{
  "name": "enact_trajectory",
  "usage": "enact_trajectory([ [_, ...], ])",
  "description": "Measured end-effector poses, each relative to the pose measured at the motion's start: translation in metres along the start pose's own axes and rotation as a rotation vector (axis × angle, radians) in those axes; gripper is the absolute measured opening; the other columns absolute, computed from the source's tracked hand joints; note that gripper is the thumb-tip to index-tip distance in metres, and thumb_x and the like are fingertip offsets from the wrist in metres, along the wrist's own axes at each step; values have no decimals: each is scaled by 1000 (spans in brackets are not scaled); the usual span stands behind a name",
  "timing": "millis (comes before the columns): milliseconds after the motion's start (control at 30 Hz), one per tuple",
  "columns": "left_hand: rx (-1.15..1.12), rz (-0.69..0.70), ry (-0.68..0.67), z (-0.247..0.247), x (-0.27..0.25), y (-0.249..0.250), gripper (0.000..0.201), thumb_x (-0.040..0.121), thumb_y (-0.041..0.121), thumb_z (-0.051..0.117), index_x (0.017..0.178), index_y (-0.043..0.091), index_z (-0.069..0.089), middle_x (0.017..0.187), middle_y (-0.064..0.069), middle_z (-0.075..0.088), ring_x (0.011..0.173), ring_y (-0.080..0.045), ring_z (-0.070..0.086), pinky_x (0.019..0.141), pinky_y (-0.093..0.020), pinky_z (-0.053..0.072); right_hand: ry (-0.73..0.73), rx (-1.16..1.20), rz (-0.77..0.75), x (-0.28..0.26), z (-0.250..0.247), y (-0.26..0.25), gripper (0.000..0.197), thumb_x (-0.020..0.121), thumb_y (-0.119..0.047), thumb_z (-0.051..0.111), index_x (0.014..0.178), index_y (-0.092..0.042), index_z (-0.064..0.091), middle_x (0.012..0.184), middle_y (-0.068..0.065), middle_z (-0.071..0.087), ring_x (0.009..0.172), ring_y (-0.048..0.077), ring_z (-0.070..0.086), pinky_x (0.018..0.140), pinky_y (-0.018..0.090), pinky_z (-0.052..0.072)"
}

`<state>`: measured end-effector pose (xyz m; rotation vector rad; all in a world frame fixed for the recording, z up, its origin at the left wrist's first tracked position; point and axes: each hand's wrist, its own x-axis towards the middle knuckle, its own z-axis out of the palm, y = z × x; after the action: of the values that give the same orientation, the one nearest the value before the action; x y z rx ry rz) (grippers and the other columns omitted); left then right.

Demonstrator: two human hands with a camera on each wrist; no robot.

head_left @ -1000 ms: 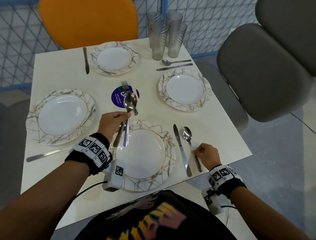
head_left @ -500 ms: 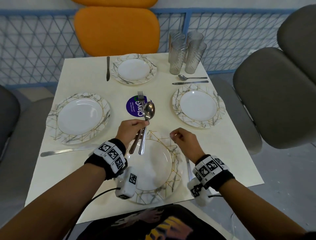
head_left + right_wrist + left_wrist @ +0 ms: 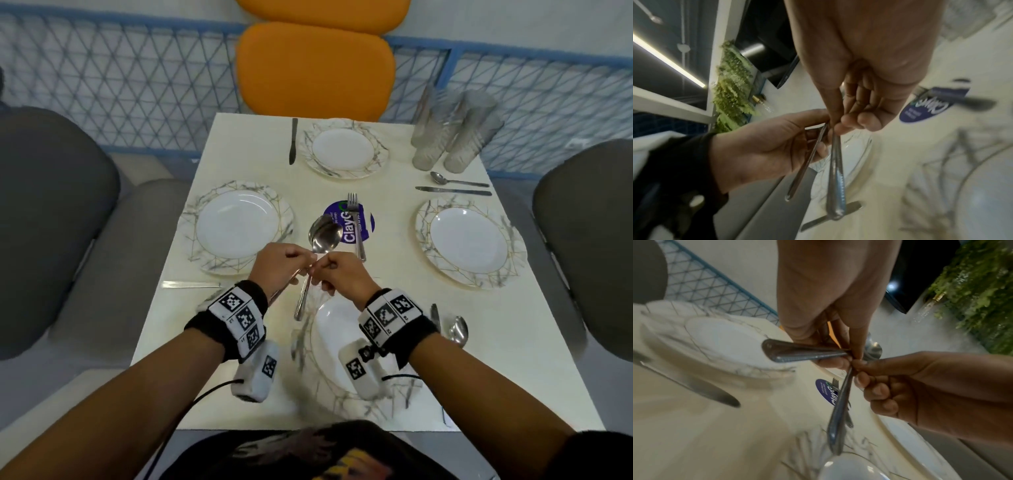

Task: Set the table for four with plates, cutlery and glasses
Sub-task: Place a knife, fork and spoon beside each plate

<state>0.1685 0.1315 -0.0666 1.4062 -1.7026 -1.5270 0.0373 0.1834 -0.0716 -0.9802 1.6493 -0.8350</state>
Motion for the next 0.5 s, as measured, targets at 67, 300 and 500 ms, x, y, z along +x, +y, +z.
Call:
enact_trajectory([
  [67, 75, 2, 17, -28, -1, -8, 11, 83, 19, 67, 86, 11, 73, 67, 0, 64, 57, -8, 55, 53, -17, 50, -42, 103, 56, 6, 27, -8, 9, 83, 3, 56, 78, -2, 60, 63, 8, 64, 43, 9, 53, 44, 20, 43],
  [300, 42, -11, 133, -128, 4, -48, 11, 85, 20, 68, 90, 11, 71, 72, 0, 65, 63, -9, 58, 48, -10, 46, -95, 397, 293, 16, 121, -13, 19, 89, 7, 47, 75, -2, 57, 64, 12, 63, 45, 11, 56, 45, 18, 48],
  [500, -80, -36, 220, -179, 0, -80, 14, 85, 18, 68, 93, 8, 71, 72, 0, 64, 60, -7, 57, 47, -13, 45, -77, 655, 543, 17, 185, 8, 23, 92, 7, 43, 73, 4, 54, 43, 9, 62, 36, 13, 59, 41, 19, 50],
])
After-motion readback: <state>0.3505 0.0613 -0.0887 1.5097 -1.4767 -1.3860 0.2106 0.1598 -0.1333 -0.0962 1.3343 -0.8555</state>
